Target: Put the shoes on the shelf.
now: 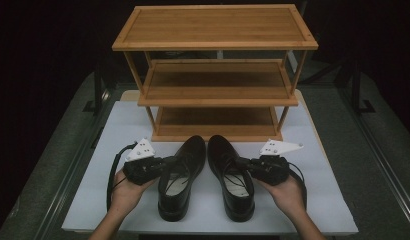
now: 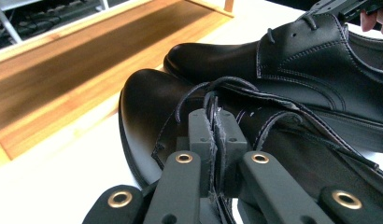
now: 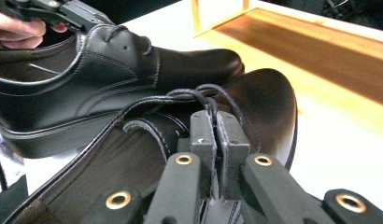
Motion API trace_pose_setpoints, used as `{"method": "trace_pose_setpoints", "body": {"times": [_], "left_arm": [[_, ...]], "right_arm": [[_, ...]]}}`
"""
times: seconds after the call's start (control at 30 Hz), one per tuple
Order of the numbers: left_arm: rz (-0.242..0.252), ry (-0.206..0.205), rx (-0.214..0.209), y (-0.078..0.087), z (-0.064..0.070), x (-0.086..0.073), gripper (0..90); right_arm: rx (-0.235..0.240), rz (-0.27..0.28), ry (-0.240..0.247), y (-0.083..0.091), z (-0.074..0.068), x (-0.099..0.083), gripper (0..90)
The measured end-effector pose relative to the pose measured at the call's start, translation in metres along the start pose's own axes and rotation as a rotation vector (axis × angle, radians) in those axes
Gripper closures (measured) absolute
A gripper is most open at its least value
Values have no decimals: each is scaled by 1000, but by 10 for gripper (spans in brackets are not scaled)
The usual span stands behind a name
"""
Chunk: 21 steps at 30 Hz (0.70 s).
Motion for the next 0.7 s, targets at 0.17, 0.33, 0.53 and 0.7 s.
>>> {"method": "trace_pose_setpoints", "body": {"times": [0.17, 0.33, 0.53, 0.7], "left_arm": [[3, 14, 13, -5, -11, 7, 874], [1, 12, 35, -14, -22, 16, 874], [22, 20, 59, -32, -36, 26, 874], [25, 16, 87, -54, -43, 36, 874]], "right_arm": [[-20, 14, -8, 2, 12, 6, 866], [-50, 17, -15, 1, 29, 11, 867], [-83, 18, -17, -8, 49, 20, 866], [-110, 18, -16, -18, 64, 30, 866]]}}
Point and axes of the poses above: each handheld gripper's, and its own axes: y roughly backward along the jaws, x roughly out of its top, z roughly to its right, the point moved 2 cm from there along -y, roughly forward along the jaws, and after that the axes turned 6 degrees about x, right-handed, at the moved point
